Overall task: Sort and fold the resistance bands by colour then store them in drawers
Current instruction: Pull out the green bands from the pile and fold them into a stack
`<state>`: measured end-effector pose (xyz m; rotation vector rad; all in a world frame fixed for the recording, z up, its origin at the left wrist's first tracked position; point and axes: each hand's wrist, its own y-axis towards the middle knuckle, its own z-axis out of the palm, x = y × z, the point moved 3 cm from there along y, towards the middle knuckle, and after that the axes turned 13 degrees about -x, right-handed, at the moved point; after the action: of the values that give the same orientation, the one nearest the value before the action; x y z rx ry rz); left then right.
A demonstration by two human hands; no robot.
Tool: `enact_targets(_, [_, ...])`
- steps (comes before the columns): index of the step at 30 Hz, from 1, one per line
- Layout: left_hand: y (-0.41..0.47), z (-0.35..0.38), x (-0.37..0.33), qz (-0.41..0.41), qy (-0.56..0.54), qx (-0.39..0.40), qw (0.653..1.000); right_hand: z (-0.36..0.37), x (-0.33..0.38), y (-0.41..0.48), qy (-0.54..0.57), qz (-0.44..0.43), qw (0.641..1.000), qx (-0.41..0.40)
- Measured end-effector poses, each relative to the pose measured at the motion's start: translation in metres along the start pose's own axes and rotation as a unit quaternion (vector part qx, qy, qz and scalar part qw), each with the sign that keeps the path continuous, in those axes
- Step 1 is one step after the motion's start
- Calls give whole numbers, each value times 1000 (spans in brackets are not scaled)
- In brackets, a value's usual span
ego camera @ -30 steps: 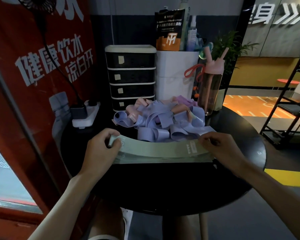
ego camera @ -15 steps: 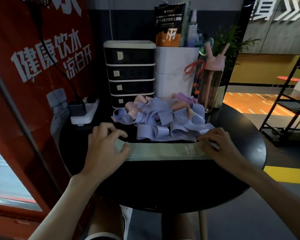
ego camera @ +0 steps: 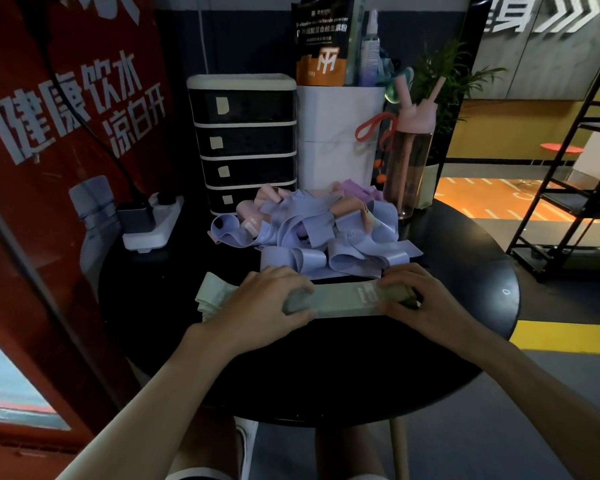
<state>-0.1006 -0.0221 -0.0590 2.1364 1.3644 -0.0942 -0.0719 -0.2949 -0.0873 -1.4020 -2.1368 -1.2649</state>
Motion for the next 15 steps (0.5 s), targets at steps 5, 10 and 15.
enact_targets(5, [0, 2, 1, -8, -41, 14, 999, 0, -2, 0, 3, -3, 1000, 6])
enact_targets(10, [1, 1, 1, -15, -20, 32, 999, 0, 0, 0, 12, 0, 1000, 2])
enact_targets(15, [3, 6, 3, -6, 7, 52, 999, 1, 1, 0, 14, 12, 1000, 7])
